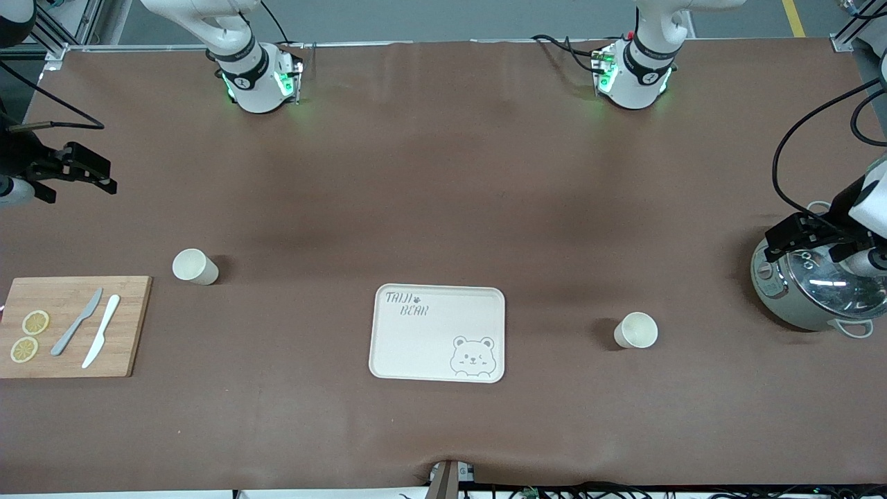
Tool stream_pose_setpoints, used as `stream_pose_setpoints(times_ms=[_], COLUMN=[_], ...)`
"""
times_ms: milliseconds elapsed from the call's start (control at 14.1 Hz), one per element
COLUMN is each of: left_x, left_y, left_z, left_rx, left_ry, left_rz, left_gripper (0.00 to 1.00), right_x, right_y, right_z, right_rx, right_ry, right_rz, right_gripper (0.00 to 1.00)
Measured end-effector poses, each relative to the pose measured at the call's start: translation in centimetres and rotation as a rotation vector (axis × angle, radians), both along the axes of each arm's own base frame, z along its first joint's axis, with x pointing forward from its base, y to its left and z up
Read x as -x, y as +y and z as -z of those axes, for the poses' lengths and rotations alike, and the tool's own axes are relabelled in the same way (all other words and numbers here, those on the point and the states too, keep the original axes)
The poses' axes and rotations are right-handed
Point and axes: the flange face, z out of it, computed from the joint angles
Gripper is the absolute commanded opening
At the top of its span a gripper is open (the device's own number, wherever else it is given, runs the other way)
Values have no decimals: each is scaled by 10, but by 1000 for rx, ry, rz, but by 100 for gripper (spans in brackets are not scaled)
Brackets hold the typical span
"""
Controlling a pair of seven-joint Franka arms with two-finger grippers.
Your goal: Place white IKEA cup upright on tray with both arms
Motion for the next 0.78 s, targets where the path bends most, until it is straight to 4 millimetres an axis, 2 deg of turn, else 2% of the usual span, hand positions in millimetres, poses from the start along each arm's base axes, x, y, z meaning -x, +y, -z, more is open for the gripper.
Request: stream_pose_setpoints(times_ms=[781], left_x=[-1], left_y=[-2], left_z=[-1], left_rx=[33], left_ry=[-10], left_rz=[-10], left_gripper=[100], right_x=[0], right_y=[0], right_z=[0], right_rx=[0], right_ry=[0], right_rz=[0], right_gripper=[100])
